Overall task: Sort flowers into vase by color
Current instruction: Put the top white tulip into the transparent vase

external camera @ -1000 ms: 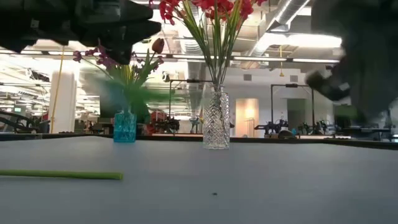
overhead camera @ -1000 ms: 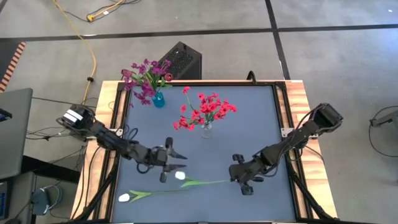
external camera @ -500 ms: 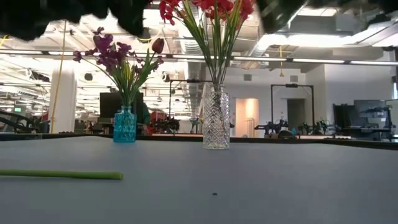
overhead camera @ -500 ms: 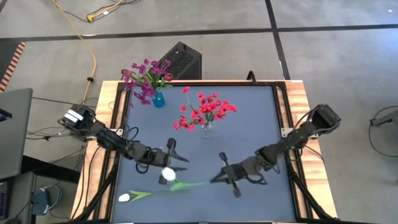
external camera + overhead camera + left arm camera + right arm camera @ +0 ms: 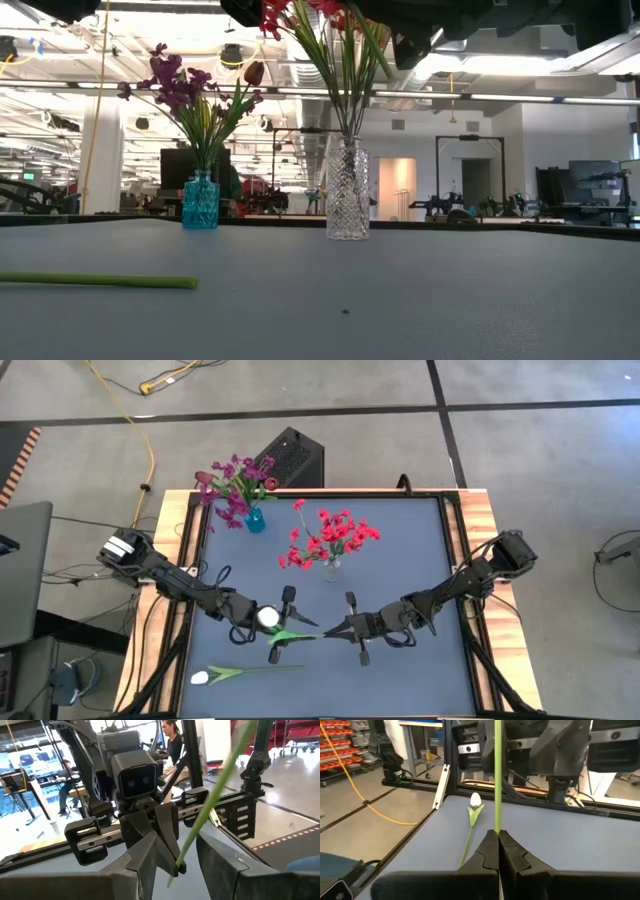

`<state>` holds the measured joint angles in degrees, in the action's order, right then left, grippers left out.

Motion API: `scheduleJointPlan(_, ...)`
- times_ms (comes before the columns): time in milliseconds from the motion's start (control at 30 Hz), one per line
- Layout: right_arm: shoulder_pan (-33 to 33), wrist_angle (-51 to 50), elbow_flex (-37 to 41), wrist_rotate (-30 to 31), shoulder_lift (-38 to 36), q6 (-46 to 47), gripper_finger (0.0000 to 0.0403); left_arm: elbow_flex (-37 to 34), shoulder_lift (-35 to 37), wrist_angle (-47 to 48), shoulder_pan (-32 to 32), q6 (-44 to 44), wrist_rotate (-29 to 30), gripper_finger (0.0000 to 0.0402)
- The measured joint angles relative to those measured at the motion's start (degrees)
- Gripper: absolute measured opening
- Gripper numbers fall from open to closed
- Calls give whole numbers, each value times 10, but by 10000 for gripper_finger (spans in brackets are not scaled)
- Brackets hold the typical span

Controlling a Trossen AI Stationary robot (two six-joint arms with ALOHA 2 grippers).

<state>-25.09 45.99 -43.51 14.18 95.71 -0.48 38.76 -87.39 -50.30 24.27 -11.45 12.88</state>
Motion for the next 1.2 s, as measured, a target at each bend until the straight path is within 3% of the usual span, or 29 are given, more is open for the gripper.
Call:
scheduleJointPlan(200, 2, -4, 0, 10, 0, 0, 18, 0, 0, -7, 0, 1, -1, 109)
scheduleJointPlan(367, 2, -7, 0, 10, 0, 0, 18, 0, 0, -11, 0, -2, -1, 24)
scheduleJointPlan(433, 2, -10, 0, 10, 0, 0, 20, 0, 0, -12, 0, -4, -2, 9)
scheduleJointPlan(700, 2, -26, 0, 10, -7, 6, 134, 0, 0, -16, -3, 3, 34, 1)
scheduleJointPlan(833, 3, -151, 0, 14, -56, 13, 194, 0, 0, 0, -17, 31, 93, 1)
scheduleJointPlan(900, 5, -239, 0, 32, -89, 62, 213, 0, 0, 12, -29, 38, 128, 0)
scheduleJointPlan(1067, 0, -452, 0, 83, -157, 186, 228, 10, 0, 54, -72, 36, 154, 0)
scheduleJointPlan(1200, -20, -555, 0, 161, -178, 242, 225, 52, 0, 117, -94, 5, 152, 0)
